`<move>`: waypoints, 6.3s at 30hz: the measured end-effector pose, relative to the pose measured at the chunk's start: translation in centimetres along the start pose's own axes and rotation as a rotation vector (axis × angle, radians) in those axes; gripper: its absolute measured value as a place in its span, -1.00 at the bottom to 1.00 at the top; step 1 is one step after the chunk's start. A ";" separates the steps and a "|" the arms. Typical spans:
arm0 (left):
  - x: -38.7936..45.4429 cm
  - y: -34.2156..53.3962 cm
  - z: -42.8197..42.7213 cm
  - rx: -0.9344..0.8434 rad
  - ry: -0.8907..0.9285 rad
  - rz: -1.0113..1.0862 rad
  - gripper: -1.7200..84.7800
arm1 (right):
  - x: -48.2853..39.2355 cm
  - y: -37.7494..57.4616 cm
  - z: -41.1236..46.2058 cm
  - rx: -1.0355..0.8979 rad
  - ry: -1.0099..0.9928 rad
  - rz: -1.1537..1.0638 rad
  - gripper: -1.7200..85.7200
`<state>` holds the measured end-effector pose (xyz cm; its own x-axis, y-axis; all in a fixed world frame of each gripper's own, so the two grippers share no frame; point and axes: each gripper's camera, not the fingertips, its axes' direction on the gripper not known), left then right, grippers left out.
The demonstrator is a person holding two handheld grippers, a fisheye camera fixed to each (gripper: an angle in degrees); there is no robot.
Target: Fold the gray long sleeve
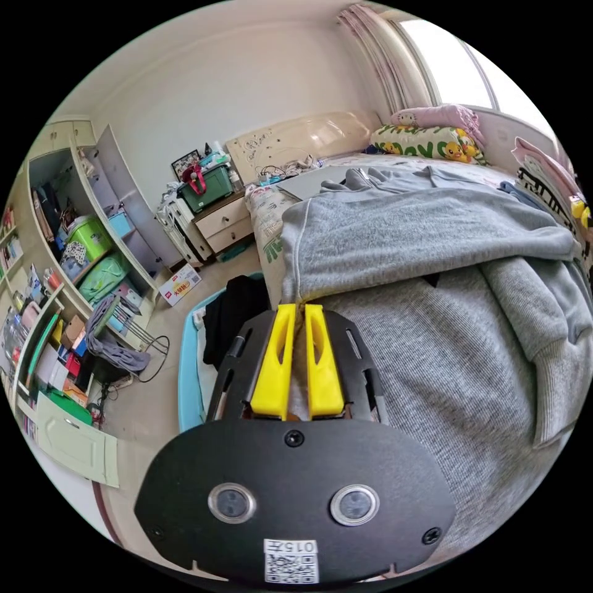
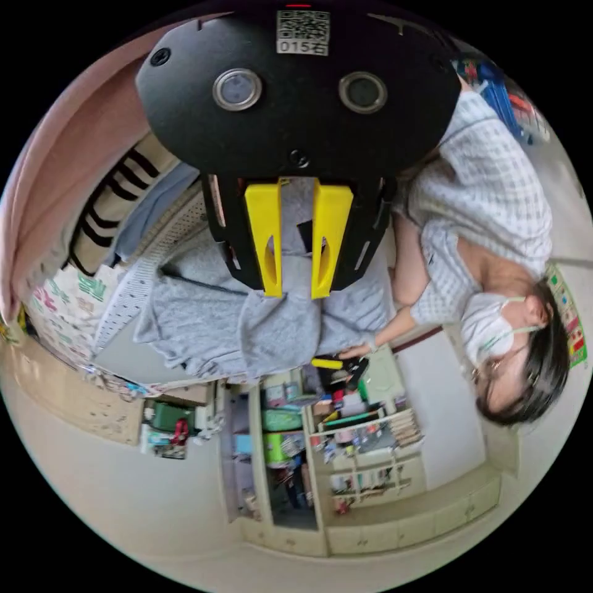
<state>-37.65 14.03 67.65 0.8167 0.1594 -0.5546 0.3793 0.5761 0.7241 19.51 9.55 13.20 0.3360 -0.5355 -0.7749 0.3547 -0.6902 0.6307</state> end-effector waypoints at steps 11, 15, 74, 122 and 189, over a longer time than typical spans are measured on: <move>-6.5 0.2 2.5 0.060 0.013 -0.063 -0.92 | 6.3 -2.3 6.9 -0.238 -0.068 0.198 -0.85; -8.7 -1.2 3.3 0.079 -0.003 -0.065 -0.92 | 6.9 -2.0 4.9 -0.210 0.068 0.176 -0.92; 21.9 -60.8 -20.5 0.105 0.526 0.891 -0.96 | -4.5 -6.2 15.0 -0.360 0.432 0.004 -0.90; 23.0 -28.5 -32.6 0.265 0.309 0.442 -0.89 | -2.8 -16.6 5.7 -0.091 0.416 0.105 -0.86; 33.7 -3.6 3.1 0.027 0.289 -0.095 -0.96 | 6.3 -37.9 15.1 -0.266 0.559 0.283 -0.81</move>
<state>-10.15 14.87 47.67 0.6208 0.3297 -0.7113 0.4628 0.5781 0.6720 -5.05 25.01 -16.21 0.8224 -0.2967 -0.4853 0.3651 -0.3790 0.8503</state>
